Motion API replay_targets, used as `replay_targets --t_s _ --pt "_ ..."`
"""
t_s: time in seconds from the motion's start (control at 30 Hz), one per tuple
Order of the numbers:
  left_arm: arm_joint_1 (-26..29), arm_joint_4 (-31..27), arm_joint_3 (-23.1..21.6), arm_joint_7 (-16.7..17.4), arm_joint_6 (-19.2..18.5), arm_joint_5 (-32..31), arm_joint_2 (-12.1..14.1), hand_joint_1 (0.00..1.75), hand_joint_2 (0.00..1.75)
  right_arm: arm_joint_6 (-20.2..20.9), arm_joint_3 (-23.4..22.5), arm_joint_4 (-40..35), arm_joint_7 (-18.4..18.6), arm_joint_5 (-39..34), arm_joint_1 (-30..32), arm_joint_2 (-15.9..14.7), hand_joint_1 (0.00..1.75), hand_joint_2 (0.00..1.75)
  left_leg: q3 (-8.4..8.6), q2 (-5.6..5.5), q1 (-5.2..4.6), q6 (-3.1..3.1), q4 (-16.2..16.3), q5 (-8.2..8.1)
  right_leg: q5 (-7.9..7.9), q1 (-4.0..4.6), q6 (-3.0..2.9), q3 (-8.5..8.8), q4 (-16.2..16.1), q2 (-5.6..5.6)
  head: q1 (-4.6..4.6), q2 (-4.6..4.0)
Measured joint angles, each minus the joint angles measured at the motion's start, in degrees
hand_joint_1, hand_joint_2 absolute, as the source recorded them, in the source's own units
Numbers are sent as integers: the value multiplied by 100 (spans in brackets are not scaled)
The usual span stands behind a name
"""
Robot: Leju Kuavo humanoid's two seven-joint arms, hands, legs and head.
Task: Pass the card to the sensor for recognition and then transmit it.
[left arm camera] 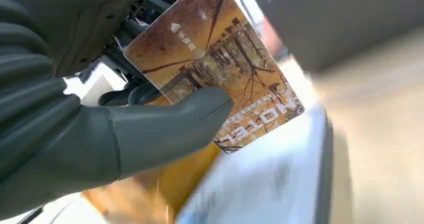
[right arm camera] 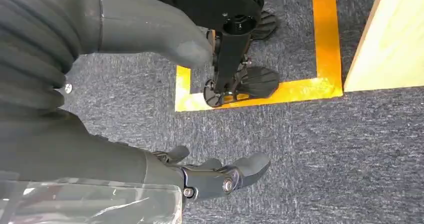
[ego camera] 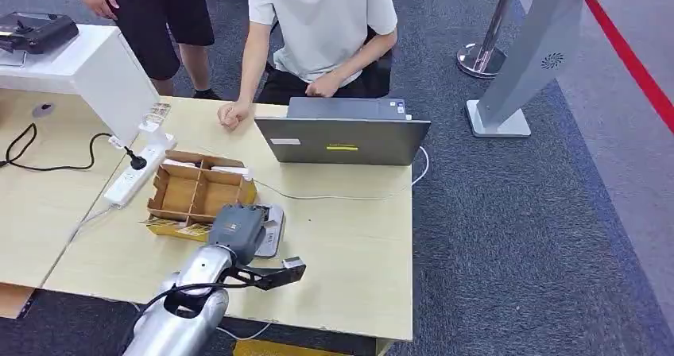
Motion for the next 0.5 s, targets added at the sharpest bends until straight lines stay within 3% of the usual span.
replay_targets --t_s 0.23,0.33,0.5 --pt "-365 -1293 2 243 449 -20 105 175 175 26 -66 2 -31 208 -12 2 0 175 -4 -1 0 0 0 0 1 0 1 1 1 0 0 0" --pt "-672 -1829 114 276 407 -20 238 175 175 59 -66 2 22 324 -56 2 0 175 -3 -2 1 0 -1 1 1 1 0 0 2 -1 2 0" --pt "-1253 -2145 267 794 144 -20 676 175 175 111 -63 2 103 490 -143 7 0 175 -1 -2 5 -6 -1 5 1 4 -1 0 5 -1 0 0"
